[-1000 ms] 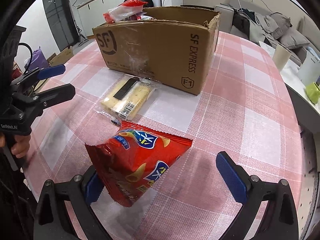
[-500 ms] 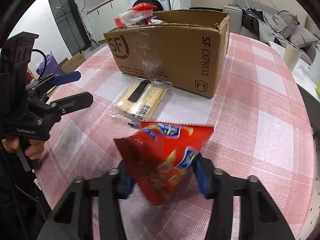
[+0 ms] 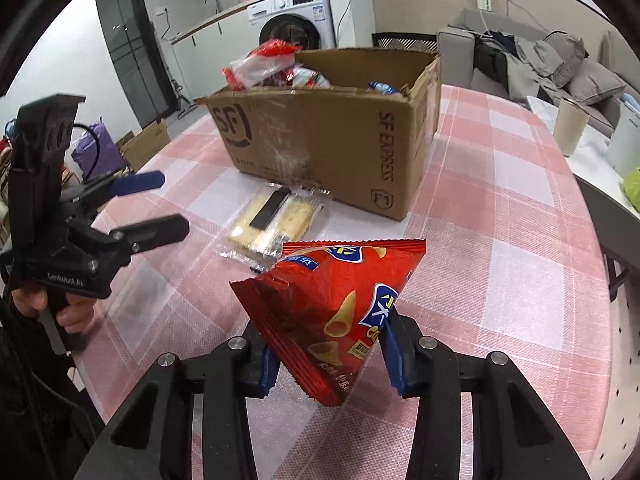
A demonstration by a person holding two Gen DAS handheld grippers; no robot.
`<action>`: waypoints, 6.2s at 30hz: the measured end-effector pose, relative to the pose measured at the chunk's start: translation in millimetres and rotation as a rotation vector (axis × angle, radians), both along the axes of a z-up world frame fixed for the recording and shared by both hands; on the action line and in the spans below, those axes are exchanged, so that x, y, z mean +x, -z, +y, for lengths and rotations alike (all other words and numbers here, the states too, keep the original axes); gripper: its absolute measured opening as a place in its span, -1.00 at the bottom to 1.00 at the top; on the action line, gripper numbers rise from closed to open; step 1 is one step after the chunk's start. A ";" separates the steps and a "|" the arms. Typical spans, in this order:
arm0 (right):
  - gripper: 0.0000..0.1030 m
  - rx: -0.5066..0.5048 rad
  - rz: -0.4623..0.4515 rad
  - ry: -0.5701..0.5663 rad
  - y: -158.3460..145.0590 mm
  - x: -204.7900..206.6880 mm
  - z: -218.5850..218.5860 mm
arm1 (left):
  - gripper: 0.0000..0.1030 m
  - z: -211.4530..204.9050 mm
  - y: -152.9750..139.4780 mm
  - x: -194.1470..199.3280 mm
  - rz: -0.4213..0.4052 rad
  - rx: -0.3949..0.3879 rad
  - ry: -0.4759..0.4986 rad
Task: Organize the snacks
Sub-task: 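Lift the red chip bag with the right tool while the left tool grasps the cracker pack, then carry the chip bag and cracker pack over the box with both tools, then lower both packs into the box and open both tools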
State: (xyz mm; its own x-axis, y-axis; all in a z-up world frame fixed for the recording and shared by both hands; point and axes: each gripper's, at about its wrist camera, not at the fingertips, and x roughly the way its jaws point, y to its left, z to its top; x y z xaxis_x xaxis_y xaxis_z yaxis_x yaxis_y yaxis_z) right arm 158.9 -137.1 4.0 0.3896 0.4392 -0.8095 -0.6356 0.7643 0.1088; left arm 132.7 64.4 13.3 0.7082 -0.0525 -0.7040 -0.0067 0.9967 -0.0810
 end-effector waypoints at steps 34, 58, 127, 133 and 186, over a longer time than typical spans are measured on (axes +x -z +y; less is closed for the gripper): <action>-0.16 0.070 -0.034 0.129 -23.5 10.3 -31.6 | 0.99 -67.6 50.1 95.5 0.168 0.044 -0.015; -0.16 0.072 -0.031 0.103 -20.0 9.7 -22.2 | 0.07 -83.2 37.8 77.9 0.078 0.036 0.120; -0.17 0.146 -0.124 0.182 -86.0 49.7 21.5 | 0.08 52.2 -113.1 52.8 -0.214 0.017 -0.118; -0.17 0.140 -0.128 0.172 -86.2 55.9 31.7 | 0.08 67.6 -101.4 75.0 -0.191 0.035 -0.141; -0.05 0.166 -0.181 0.190 -65.5 134.2 77.0 | 0.41 29.3 -66.4 174.1 -0.126 0.060 -0.035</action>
